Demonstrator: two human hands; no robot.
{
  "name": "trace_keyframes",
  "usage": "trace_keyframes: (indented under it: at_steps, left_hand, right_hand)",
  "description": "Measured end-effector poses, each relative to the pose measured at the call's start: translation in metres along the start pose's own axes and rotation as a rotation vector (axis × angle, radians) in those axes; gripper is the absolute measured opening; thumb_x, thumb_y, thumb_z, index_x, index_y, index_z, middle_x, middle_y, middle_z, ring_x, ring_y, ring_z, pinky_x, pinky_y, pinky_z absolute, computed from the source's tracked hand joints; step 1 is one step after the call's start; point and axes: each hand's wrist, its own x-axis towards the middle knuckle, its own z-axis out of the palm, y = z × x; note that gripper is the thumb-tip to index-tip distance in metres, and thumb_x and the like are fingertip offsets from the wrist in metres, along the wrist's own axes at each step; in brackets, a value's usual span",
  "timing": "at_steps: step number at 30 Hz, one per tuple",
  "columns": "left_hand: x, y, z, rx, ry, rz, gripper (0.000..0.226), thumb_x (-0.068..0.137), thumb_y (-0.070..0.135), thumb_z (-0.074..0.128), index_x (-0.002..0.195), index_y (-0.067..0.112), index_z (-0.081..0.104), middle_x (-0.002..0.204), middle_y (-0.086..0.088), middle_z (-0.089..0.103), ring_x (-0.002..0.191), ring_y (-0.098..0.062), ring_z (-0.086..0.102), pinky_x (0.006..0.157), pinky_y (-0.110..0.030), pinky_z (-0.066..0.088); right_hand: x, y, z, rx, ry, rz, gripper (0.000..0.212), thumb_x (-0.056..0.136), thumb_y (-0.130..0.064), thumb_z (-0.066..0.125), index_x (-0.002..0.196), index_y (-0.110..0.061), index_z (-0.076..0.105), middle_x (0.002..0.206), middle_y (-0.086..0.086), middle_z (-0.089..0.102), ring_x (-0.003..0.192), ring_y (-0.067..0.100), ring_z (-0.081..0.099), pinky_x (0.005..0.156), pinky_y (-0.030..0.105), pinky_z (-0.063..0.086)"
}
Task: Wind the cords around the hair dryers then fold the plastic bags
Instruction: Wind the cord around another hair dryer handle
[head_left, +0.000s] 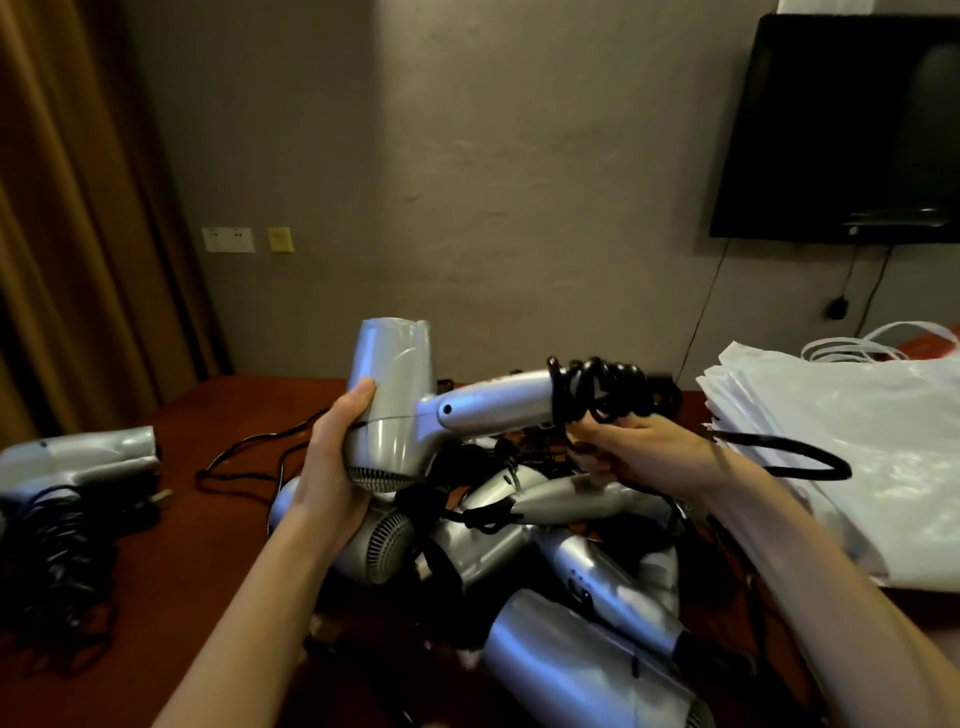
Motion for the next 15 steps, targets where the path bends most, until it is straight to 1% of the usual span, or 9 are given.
trace_keyframes:
  at_steps: [2,4,6,7,9,11,13,14,15]
  left_hand:
    - [0.001,0.004,-0.003,-0.042,0.033,0.013,0.043,0.079,0.043,0.047,0.076,0.017,0.081,0.081,-0.009,0.073,0.068,-0.018,0.07,0.062,-0.025,0.057]
    - [0.002,0.004,-0.005,-0.046,0.052,0.033,0.042,0.079,0.044,0.048,0.075,0.018,0.081,0.08,-0.007,0.073,0.067,-0.017,0.069,0.063,-0.027,0.057]
    - [0.002,0.002,-0.006,-0.058,0.047,0.03,0.042,0.078,0.043,0.047,0.073,0.018,0.081,0.077,-0.005,0.073,0.065,-0.016,0.069,0.06,-0.025,0.057]
    - [0.002,0.002,-0.004,-0.056,0.041,0.032,0.043,0.078,0.043,0.047,0.078,0.015,0.08,0.077,-0.006,0.073,0.065,-0.016,0.069,0.06,-0.025,0.057]
    - [0.001,0.003,-0.004,-0.061,0.02,0.035,0.043,0.078,0.042,0.047,0.091,0.01,0.073,0.077,-0.007,0.073,0.065,-0.016,0.069,0.058,-0.025,0.057]
    - [0.002,0.001,-0.008,-0.04,0.003,0.018,0.044,0.078,0.042,0.047,0.088,0.01,0.075,0.075,-0.007,0.072,0.062,-0.016,0.069,0.056,-0.023,0.056]
    - [0.002,-0.001,-0.01,0.0,-0.017,-0.002,0.045,0.074,0.047,0.053,0.078,0.011,0.079,0.074,-0.009,0.072,0.061,-0.018,0.069,0.055,-0.023,0.056]
    - [0.003,-0.002,-0.011,0.019,-0.027,0.006,0.049,0.067,0.054,0.064,0.08,0.008,0.078,0.074,-0.01,0.072,0.061,-0.019,0.068,0.055,-0.024,0.056]
    - [0.003,-0.002,-0.011,0.04,-0.036,0.024,0.064,0.055,0.06,0.075,0.087,0.005,0.074,0.074,-0.011,0.07,0.061,-0.02,0.067,0.054,-0.026,0.056]
  right_hand:
    - [0.0,-0.003,0.002,0.16,-0.221,-0.019,0.048,0.07,-0.053,0.077,0.072,-0.015,0.048,0.063,-0.007,0.041,0.055,0.005,0.035,0.05,0.017,0.031]
    - [-0.002,-0.005,0.003,0.226,-0.339,-0.049,0.039,0.072,-0.054,0.075,0.073,-0.019,0.056,0.07,-0.008,0.047,0.061,0.005,0.038,0.054,0.017,0.034]
    - [-0.005,-0.007,0.001,0.237,-0.336,-0.078,0.028,0.077,-0.049,0.072,0.072,-0.025,0.06,0.073,-0.009,0.048,0.064,0.005,0.04,0.056,0.017,0.033]
    - [-0.006,-0.009,0.003,0.223,-0.334,-0.095,0.025,0.08,-0.047,0.07,0.072,-0.025,0.06,0.073,-0.007,0.046,0.064,0.005,0.04,0.056,0.017,0.032]
    - [-0.007,-0.011,0.005,0.106,-0.299,-0.103,0.025,0.088,-0.04,0.064,0.068,-0.026,0.059,0.069,-0.006,0.042,0.059,0.006,0.037,0.053,0.016,0.031]
    - [-0.008,-0.013,0.005,-0.075,-0.199,-0.061,0.028,0.089,-0.037,0.062,0.064,-0.025,0.058,0.062,-0.009,0.045,0.052,0.006,0.036,0.05,0.016,0.028]
    - [-0.01,-0.014,-0.001,-0.194,-0.15,-0.041,0.029,0.08,-0.032,0.074,0.068,-0.014,0.056,0.055,-0.011,0.046,0.046,0.004,0.034,0.048,0.017,0.025]
    - [-0.011,-0.013,-0.005,-0.244,-0.155,-0.06,0.03,0.072,-0.026,0.078,0.071,-0.005,0.056,0.054,-0.009,0.047,0.045,0.003,0.035,0.046,0.015,0.026]
    - [-0.012,-0.016,-0.007,-0.266,-0.146,-0.068,0.03,0.062,-0.02,0.075,0.074,0.001,0.057,0.055,-0.005,0.049,0.045,0.003,0.039,0.043,0.013,0.03]
